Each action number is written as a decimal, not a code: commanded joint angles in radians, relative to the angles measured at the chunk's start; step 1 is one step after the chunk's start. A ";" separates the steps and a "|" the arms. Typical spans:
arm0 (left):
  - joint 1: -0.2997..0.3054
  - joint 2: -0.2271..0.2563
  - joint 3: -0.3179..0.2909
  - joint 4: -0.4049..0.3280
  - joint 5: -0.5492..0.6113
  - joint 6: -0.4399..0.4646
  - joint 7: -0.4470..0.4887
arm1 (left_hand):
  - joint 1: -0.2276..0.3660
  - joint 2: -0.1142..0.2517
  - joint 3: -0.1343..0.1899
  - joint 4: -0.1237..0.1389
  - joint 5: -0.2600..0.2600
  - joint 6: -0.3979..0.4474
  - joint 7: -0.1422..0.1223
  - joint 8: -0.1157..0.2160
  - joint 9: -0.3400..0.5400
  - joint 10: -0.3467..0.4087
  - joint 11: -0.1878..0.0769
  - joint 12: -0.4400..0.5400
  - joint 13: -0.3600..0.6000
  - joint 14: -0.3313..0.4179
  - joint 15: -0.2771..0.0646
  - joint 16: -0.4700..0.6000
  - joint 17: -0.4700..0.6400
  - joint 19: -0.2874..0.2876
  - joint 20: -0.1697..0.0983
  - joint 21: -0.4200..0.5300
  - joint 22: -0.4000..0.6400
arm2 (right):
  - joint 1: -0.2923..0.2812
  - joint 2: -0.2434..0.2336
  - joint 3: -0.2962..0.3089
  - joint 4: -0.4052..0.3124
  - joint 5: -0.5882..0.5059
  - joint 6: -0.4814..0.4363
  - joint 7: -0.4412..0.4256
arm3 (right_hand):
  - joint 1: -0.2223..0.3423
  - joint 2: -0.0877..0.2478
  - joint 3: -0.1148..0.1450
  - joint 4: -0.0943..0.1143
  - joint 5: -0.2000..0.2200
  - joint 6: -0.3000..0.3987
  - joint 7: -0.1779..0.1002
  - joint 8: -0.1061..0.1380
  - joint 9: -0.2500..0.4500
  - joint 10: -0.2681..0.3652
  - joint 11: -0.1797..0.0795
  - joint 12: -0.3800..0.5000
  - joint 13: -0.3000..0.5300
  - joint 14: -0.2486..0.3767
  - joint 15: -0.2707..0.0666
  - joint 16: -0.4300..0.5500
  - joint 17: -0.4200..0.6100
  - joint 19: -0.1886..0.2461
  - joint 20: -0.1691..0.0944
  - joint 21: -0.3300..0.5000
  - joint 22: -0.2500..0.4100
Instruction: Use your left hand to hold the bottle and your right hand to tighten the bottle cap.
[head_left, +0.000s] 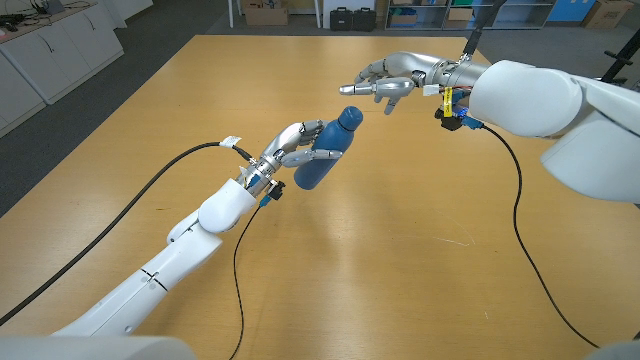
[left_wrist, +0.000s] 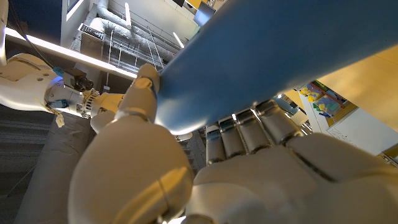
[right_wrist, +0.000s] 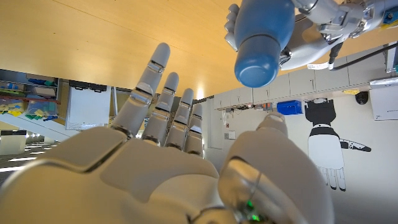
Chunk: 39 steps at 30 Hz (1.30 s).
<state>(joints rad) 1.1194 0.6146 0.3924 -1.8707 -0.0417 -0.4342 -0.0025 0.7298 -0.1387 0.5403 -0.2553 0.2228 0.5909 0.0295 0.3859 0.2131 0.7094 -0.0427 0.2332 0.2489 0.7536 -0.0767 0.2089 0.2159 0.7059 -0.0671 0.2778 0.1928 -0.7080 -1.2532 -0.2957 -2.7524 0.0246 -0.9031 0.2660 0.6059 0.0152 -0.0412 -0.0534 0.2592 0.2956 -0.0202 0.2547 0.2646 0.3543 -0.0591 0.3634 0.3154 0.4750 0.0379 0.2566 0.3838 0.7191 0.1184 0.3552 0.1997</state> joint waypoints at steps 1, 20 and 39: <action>-0.001 -0.005 0.001 0.010 -0.033 0.002 -0.012 | 0.150 0.210 0.083 0.078 0.004 0.108 -0.107 0.006 0.001 0.068 -0.063 0.004 0.001 0.005 -0.155 0.002 0.004 -0.003 -0.086 -0.003 0.002 | -0.026 -0.079 0.093 0.100 0.105 0.263 0.083 | 0.079 0.015 0.025 -0.042 0.032 -0.016 -0.058 -0.013 -0.005 -0.014 -0.041 -0.026 -0.014 -0.043 -0.012 -0.018 -0.013 -0.058 0.034 -0.027 0.004; -0.032 -0.010 0.013 0.051 -0.110 -0.005 -0.073 | 0.154 0.209 0.085 0.077 0.005 0.109 -0.107 0.005 0.001 0.070 -0.063 0.003 0.002 0.005 -0.155 0.001 0.004 -0.002 -0.086 -0.002 0.002 | 0.044 -0.056 0.037 0.119 0.062 0.330 0.155 | 0.185 0.033 0.054 -0.085 0.090 0.015 -0.118 -0.003 -0.009 0.035 -0.119 -0.038 -0.039 -0.037 -0.051 -0.014 -0.030 -0.069 0.021 -0.037 0.004; -0.032 -0.004 0.006 0.041 -0.128 -0.011 -0.090 | 0.155 0.210 0.086 0.078 0.006 0.111 -0.106 0.005 0.002 0.068 -0.063 0.001 0.003 0.005 -0.155 0.001 0.004 -0.003 -0.086 -0.002 0.002 | 0.081 -0.014 -0.045 0.116 -0.055 0.303 0.206 | 0.217 0.052 0.058 -0.081 0.128 0.162 -0.164 0.042 -0.018 0.151 -0.151 -0.021 -0.063 0.033 -0.079 0.016 -0.034 -0.053 0.005 -0.036 0.004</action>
<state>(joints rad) 1.0840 0.6065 0.4040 -1.8230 -0.1611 -0.4398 -0.0875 0.7298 -0.1387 0.5402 -0.2552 0.2226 0.5906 0.0292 0.3820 0.2118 0.7095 -0.0428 0.2313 0.2485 0.7536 -0.0767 0.2089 0.2159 0.7061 -0.0672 0.2778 0.1928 -0.6475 -1.2912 -0.3046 -2.6420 0.0187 -0.5959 0.4410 0.8005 0.0606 0.0142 -0.1280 0.3757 0.4315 -0.1716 0.2869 0.2459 0.4661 -0.2052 0.3314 0.2552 0.4766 -0.0352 0.2585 0.3477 0.6589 0.1331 0.3173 0.2025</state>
